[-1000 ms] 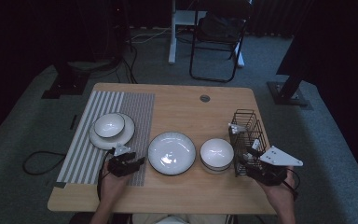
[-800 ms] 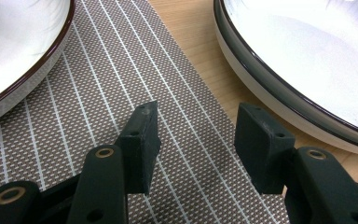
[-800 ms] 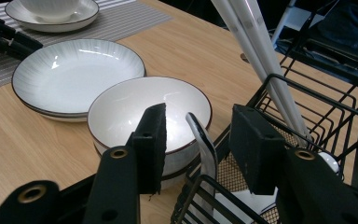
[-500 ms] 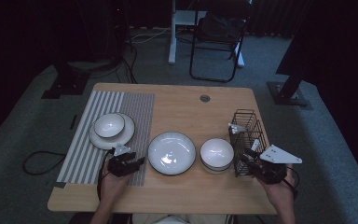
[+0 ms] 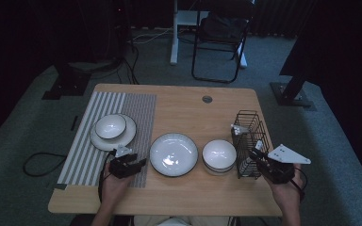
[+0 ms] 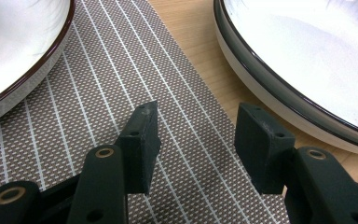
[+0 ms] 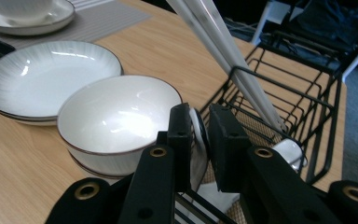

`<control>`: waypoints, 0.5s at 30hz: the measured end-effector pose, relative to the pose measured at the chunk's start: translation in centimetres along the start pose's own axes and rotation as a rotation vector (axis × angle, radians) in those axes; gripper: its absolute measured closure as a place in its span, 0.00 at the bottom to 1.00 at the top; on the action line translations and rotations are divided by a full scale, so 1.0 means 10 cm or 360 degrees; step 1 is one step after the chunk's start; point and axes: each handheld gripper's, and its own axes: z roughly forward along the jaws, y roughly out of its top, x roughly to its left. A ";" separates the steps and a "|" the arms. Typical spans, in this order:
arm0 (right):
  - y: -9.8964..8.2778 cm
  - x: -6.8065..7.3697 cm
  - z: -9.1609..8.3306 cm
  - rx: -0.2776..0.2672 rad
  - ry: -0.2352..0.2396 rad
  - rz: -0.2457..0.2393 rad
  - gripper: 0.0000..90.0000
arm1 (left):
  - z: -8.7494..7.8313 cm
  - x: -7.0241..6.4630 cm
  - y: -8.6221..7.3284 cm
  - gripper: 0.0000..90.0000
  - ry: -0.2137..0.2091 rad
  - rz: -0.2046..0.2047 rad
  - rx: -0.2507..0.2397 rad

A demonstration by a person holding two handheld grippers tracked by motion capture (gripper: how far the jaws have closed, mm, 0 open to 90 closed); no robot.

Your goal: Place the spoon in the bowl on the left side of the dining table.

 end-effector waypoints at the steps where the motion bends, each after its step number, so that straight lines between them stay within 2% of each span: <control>1: -0.01 0.00 0.00 0.0007 -0.0005 0.0003 0.88 | 0.00 0.00 0.00 0.56 0.0000 0.0000 0.0000; 4: -0.03 -0.03 0.02 0.0012 -0.0011 0.0035 0.91 | 0.00 0.00 0.00 0.56 0.0000 0.0001 0.0002; 15: -0.03 -0.07 0.05 0.0038 -0.0005 0.0041 0.92 | 0.00 0.00 0.00 0.56 0.0000 -0.0002 0.0000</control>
